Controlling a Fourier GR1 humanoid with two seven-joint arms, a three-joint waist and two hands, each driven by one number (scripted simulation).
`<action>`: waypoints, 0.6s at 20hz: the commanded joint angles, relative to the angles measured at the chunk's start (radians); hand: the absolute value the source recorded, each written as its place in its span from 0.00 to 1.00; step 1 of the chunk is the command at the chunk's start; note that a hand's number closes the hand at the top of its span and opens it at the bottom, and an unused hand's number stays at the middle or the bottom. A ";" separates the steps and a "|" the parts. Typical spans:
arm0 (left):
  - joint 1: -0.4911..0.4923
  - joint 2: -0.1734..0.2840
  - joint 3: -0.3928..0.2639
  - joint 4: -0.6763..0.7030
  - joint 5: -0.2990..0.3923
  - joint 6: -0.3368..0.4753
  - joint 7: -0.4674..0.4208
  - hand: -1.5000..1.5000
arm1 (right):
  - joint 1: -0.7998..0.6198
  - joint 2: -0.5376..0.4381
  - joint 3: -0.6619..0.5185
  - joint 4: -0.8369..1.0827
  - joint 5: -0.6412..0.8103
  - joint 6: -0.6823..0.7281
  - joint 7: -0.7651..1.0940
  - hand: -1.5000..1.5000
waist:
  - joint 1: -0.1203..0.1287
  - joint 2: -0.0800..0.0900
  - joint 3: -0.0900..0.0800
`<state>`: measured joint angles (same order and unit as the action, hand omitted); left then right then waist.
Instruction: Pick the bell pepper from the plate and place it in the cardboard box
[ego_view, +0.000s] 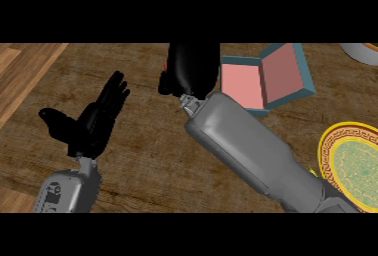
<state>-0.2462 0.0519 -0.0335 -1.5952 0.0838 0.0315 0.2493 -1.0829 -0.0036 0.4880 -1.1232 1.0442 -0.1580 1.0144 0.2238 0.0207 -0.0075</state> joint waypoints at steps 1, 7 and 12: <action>-0.034 0.004 0.016 0.006 -0.013 0.026 0.016 0.50 | -0.152 0.003 0.012 0.082 0.019 -0.071 0.194 1.00 | -0.027 0.000 0.002; 0.008 0.020 0.044 0.010 0.007 0.012 -0.003 0.50 | -0.304 0.003 -0.025 0.219 -0.035 -0.059 0.281 1.00 | -0.053 -0.002 0.001; 0.023 -0.010 0.026 0.023 -0.022 0.043 -0.034 0.50 | -0.342 0.003 -0.034 0.341 -0.069 -0.139 0.276 1.00 | -0.087 0.002 0.003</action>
<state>-0.2393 0.0635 0.0068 -1.5758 0.0794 0.0538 0.2278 -1.3695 -0.0097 0.4585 -0.8652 0.9951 -0.2161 1.1295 0.1566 0.0214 -0.0060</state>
